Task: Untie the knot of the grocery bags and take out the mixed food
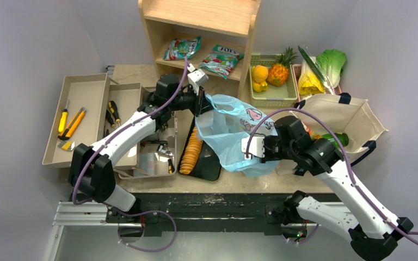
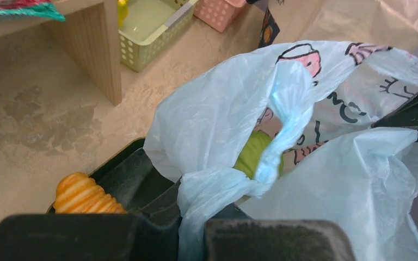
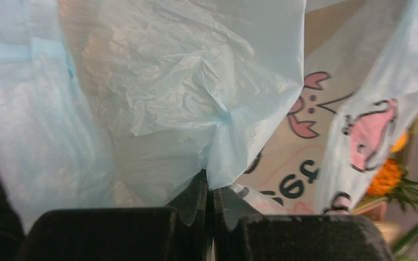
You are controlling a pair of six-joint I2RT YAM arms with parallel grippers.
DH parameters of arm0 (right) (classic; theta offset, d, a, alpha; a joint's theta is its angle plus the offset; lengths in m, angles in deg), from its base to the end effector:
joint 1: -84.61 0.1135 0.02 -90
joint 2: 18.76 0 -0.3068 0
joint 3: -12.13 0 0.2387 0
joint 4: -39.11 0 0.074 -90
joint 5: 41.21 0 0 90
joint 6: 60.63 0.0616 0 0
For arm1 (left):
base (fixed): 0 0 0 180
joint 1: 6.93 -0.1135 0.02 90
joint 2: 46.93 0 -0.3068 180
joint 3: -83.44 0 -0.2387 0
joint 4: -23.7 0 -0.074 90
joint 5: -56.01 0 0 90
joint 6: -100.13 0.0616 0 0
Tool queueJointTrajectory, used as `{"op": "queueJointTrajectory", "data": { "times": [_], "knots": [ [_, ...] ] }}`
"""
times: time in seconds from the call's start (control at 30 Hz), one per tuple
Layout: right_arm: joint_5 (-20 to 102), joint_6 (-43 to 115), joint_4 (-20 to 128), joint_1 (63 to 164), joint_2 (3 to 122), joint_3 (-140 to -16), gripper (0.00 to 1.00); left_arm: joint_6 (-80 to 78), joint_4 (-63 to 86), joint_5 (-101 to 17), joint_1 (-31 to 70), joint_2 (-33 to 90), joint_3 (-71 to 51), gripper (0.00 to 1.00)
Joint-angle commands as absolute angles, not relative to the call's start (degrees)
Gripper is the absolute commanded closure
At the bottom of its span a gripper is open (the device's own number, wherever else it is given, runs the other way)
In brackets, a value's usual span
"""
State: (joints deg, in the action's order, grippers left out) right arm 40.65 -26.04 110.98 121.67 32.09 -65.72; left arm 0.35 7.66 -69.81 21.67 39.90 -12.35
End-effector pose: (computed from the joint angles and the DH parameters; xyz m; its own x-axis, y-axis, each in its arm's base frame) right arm 0.1022 0.0881 0.3646 0.2374 -0.8419 -0.4846 -0.8476 0.0641 -0.5267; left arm 0.2979 -0.2035 0.3693 -0.4255 0.0751 -0.9019 0.8145 0.4660 -0.3455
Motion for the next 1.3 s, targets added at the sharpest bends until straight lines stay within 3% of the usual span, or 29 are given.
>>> {"op": "queueJointTrajectory", "data": {
  "times": [0.0, 0.03, 0.1, 0.13, 0.2, 0.27, 0.47, 0.5, 0.63, 0.7, 0.93, 1.07, 1.13, 1.2, 1.27],
  "knots": [
    [36.3, -27.3, 119.2, 121.5, 31.2, -59.4, 1.0, 7.8, 9.8, -71.8, 23.8, 37.7, -16.7, 1.0],
    [35.9, -26.9, 119.7, 121.5, 31.4, -57.9, 1.0, 9.5, 9.4, -71.8, 24.4, 37.2, -17.8, 1.0],
    [34.1, -26.3, 120.3, 121.5, 32.9, -56.7, 0.88, 13.8, 6.7, -71.5, 25.6, 36.4, -19.5, 1.0],
    [32.9, -25.6, 120.4, 121.5, 34.2, -57.4, 0.76, 14.7, 6.0, -71.1, 26.0, 36.0, -20.2, 1.0],
    [29.6, -22.1, 119.7, 121.5, 36.8, -61.0, 0.39, 15.8, 5.4, -70.8, 26.8, 35.3, -21.1, 1.0],
    [28.1, -17.5, 116.7, 121.5, 38.6, -65.7, 0.25, 16.0, 5.4, -70.3, 27.4, 34.9, -21.7, 1.0],
    [23.7, -5.2, 105.7, 121.5, 41.4, -77.4, 0.28, 15.6, 5.6, -69.5, 27.7, 35.1, -21.4, 1.0],
    [23.9, -4.6, 104.6, 121.5, 41.9, -77.7, 0.34, 15.6, 5.6, -69.5, 27.7, 35.1, -21.2, 1.0],
    [29.1, -8.6, 103.9, 121.4, 44.3, -74.3, 0.84, 12.9, 5.5, -68.4, 27.3, 35.8, -20.0, 1.0],
    [30.6, -11.0, 104.0, 121.5, 44.2, -71.2, 0.96, 10.8, 5.3, -69.1, 26.4, 36.5, -19.2, 1.0],
    [42.9, -13.6, 98.4, 121.5, 44.6, -59.2, 1.0, 7.4, 5.7, -69.5, 25.6, 37.8, -17.9, 1.0],
    [48.6, -13.6, 95.1, 121.6, 46.5, -56.2, 0.97, 8.1, 5.3, -69.6, 25.6, 38.2, -17.2, 1.0],
    [50.2, -13.1, 93.5, 121.6, 47.5, -55.1, 0.78, 8.2, 5.4, -69.6, 25.5, 38.4, -17.0, 1.0],
    [49.0, -12.5, 93.5, 121.5, 48.5, -54.3, 0.46, 7.9, 5.4, -69.7, 25.6, 38.7, -16.8, 1.0],
    [48.1, -11.6, 92.1, 121.5, 48.9, -53.0, 0.3, 7.9, 5.4, -69.7, 25.6, 39.0, -16.6, 1.0]
  ]
}}
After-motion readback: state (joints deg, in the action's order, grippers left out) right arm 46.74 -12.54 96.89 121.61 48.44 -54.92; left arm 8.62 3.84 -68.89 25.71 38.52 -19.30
